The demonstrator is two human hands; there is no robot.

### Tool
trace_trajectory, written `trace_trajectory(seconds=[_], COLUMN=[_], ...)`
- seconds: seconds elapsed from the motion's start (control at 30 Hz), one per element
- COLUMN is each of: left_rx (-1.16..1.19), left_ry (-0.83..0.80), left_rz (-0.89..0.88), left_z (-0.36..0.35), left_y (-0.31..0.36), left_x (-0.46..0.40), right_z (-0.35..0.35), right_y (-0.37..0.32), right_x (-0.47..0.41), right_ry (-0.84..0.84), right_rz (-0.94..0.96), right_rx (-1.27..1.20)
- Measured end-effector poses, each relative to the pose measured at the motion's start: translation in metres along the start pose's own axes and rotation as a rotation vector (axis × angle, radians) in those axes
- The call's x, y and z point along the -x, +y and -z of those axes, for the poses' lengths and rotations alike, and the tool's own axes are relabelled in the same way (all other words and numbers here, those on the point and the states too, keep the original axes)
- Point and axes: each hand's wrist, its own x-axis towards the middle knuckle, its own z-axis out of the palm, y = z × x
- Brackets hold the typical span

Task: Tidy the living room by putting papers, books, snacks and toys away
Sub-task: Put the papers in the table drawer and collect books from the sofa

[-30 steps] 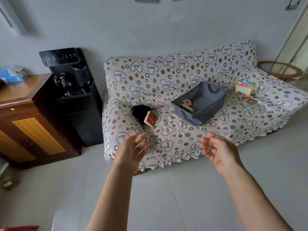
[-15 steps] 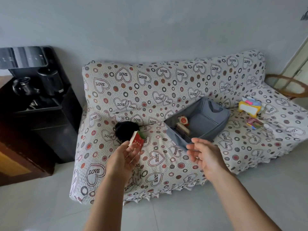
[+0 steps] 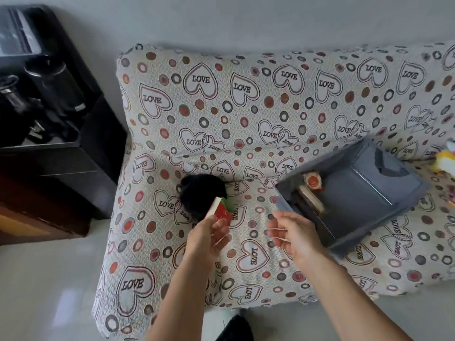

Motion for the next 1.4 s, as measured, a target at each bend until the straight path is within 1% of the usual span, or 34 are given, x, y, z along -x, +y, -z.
trace_trajectory(seconds=[0.1,0.2,0.3,0.5,0.67,0.73,0.83,0.9,1.0,1.07,1.17,1.3,1.33,1.4], left_rx=[-0.025,-0.099,-0.368,-0.859,-1.096,-1.243,-1.443,-1.473,-1.343,-1.233,-1.153,-1.213,-1.244,-1.253], left_ry=[0.059,0.171,0.26,0.35,0.392,0.384,0.342,0.312,0.256,0.189,0.046,-0.182,-0.24,-0.355], left_rz=[0.034,0.079,0.105,0.045,0.193,0.175,0.057,-0.009,-0.077,-0.13,-0.192,-0.245,-0.265,-0.298], left_z=[-0.003,-0.001,0.003,0.005,0.002,0.005,0.009,0.005,-0.013,-0.031,-0.063,-0.118,-0.134,-0.17], left_y=[0.009,0.012,0.005,-0.014,-0.03,-0.038,-0.041,-0.036,-0.02,-0.007,0.01,0.024,0.024,0.019], left_x=[-0.061,-0.119,-0.179,-0.27,-0.296,-0.298,-0.297,-0.292,-0.277,-0.263,-0.24,-0.207,-0.197,-0.17], right_z=[-0.034,-0.061,-0.083,-0.106,-0.108,-0.106,-0.101,-0.096,-0.089,-0.083,-0.062,-0.008,0.009,0.05], right_y=[0.001,0.011,0.023,0.041,0.049,0.049,0.046,0.042,0.033,0.027,0.005,-0.033,-0.042,-0.061], right_x=[-0.053,-0.099,-0.135,-0.191,-0.219,-0.224,-0.228,-0.231,-0.232,-0.234,-0.236,-0.232,-0.23,-0.222], right_ry=[-0.041,-0.066,-0.083,-0.093,-0.085,-0.091,-0.099,-0.086,-0.066,-0.061,-0.016,-0.008,-0.016,-0.069], right_rz=[-0.055,-0.107,-0.156,-0.222,-0.231,-0.233,-0.239,-0.235,-0.225,-0.182,-0.091,0.014,0.022,0.02], right_rx=[0.061,0.096,0.123,0.219,0.28,0.298,0.309,0.295,0.291,0.335,0.39,0.461,0.451,0.347])
